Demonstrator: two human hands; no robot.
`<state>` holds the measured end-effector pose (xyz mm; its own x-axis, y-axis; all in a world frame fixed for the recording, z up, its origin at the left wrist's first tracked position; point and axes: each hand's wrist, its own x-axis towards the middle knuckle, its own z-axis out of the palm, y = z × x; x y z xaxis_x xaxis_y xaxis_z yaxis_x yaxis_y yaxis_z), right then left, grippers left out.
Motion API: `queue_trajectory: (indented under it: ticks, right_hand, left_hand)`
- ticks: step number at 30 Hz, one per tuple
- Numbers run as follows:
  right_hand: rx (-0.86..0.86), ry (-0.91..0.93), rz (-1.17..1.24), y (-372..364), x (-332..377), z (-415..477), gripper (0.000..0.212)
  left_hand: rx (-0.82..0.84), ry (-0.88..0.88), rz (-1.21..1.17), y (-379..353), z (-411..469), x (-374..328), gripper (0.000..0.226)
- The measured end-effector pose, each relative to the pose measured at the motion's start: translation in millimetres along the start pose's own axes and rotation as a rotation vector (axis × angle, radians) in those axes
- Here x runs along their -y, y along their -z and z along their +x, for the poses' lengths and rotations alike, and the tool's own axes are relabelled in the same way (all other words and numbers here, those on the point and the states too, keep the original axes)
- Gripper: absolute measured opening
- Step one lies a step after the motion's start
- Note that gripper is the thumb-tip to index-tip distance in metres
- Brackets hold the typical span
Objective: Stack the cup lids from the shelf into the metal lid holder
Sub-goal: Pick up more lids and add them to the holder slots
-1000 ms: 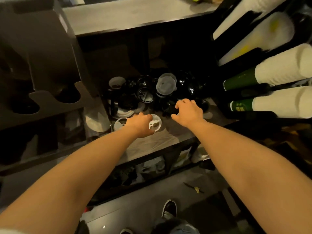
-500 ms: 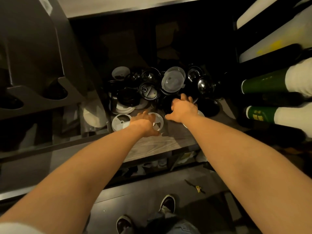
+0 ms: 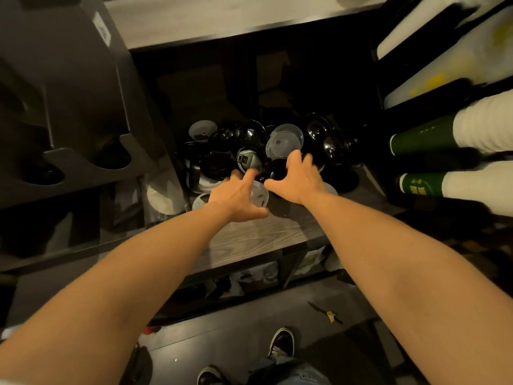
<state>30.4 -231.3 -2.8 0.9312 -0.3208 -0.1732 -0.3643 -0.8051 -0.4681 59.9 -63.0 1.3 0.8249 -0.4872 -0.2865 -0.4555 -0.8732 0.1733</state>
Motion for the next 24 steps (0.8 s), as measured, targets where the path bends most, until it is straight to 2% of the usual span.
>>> queue_trajectory:
  ticks: [2, 5, 7, 12, 18, 21, 24]
  right_hand:
    - [-0.002, -0.002, 0.112, 3, 9, -8, 0.075]
    - [0.054, 0.012, 0.22, 7, 28, -23, 0.084]
    - [0.127, 0.027, 0.306, 10, 48, -35, 0.082]
    - [0.227, 0.006, 0.537, 10, 104, -68, 0.037]
    - [0.342, -0.073, 0.683, -8, 176, -109, 0.024]
    - [0.424, -0.059, 0.724, -20, 207, -121, 0.033]
    - [0.569, -0.133, 0.671, -30, 233, -128, 0.053]
  left_hand:
    - [-0.029, -0.024, 0.015, 10, -11, 6, 0.094]
    - [-0.098, -0.075, -0.006, 23, -34, 19, 0.086]
    - [-0.142, -0.099, -0.033, 35, -54, 30, 0.084]
    - [-0.279, -0.142, -0.085, 63, -107, 62, 0.081]
    - [-0.397, -0.152, -0.179, 81, -172, 119, 0.075]
    - [-0.482, -0.148, -0.231, 85, -199, 148, 0.072]
    - [-0.618, -0.15, -0.241, 89, -218, 178, 0.069]
